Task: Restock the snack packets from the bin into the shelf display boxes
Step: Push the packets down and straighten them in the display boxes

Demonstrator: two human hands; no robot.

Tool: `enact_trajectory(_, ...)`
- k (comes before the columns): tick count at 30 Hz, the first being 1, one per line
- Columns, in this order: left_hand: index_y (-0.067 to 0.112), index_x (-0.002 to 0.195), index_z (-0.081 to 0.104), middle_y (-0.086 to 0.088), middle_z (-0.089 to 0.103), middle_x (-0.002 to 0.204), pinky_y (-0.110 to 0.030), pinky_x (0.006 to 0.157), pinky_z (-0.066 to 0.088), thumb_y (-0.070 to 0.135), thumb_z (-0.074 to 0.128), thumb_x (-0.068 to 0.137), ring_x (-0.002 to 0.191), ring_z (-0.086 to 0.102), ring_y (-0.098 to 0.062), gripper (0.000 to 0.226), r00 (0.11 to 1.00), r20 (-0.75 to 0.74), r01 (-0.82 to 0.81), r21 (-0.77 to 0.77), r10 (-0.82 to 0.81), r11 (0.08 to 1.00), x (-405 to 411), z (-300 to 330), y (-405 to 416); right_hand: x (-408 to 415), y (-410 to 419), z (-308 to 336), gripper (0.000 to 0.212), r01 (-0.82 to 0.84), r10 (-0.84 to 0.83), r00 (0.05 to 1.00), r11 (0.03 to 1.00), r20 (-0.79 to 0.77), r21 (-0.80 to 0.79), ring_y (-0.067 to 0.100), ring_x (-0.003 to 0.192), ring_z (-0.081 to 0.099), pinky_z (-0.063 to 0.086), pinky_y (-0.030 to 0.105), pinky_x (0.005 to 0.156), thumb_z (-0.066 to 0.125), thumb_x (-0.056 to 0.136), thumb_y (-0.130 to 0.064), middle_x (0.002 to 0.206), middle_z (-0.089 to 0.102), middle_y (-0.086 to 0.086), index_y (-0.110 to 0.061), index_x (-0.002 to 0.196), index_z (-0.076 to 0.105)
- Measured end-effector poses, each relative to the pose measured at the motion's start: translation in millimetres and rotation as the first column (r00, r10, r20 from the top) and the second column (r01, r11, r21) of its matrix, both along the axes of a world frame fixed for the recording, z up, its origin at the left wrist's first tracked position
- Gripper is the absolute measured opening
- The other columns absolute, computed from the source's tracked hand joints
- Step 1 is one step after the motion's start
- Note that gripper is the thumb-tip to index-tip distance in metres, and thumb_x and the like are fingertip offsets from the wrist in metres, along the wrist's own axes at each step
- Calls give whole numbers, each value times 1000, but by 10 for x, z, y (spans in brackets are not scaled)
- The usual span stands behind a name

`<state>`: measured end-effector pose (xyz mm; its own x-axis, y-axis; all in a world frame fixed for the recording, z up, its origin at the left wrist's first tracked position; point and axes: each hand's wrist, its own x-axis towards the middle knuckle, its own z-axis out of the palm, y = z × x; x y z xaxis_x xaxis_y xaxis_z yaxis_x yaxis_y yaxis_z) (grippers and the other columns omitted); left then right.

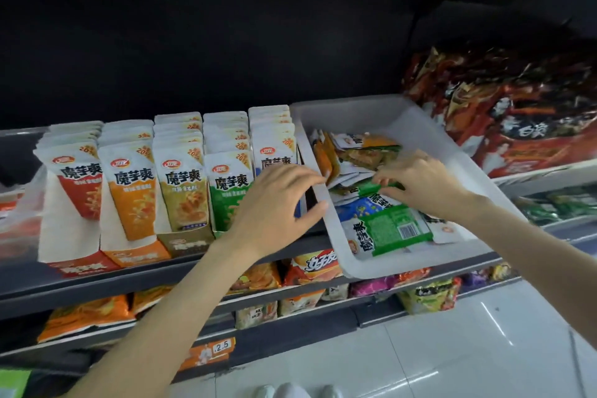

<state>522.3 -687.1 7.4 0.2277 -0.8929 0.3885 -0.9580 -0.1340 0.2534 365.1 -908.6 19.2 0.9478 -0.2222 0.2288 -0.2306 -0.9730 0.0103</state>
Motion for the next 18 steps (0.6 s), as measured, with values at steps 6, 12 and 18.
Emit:
enact_trajectory(6, 23, 136, 50, 7, 48, 141, -27, 113, 12, 61, 25, 90, 132, 39, -11, 64, 999, 32, -14, 132, 10, 991, -1, -47, -88, 251, -121, -139, 25, -95, -39, 918, 945, -394, -314, 22, 108, 59, 43, 34, 92, 52, 94, -38, 111, 67, -5, -24, 112, 63)
enact_trajectory(12, 21, 129, 57, 5, 56, 134, -31, 110, 21, 58, 31, 91, 125, 49, -13, 59, 999, 48, -19, 99, 14, 995, 6, -57, -108, 327, -83, -207, 16, -268, 15, 859, 866, -512, -423, 20, 69, 67, 49, 29, 57, 60, 82, 0, 74, 68, -1, -15, 80, 65)
enact_trajectory(18, 28, 127, 57, 12, 57, 127, -21, 101, 29, 62, 40, 89, 120, 47, -3, 54, 970, -238, -39, 5, 39, 999, 25, 173, -223, 105, -11, 92, 11, -166, 173, 985, 969, 19, -184, 16, 45, 42, 37, 20, 39, 64, 78, -8, 61, 59, -1, -13, 69, 59)
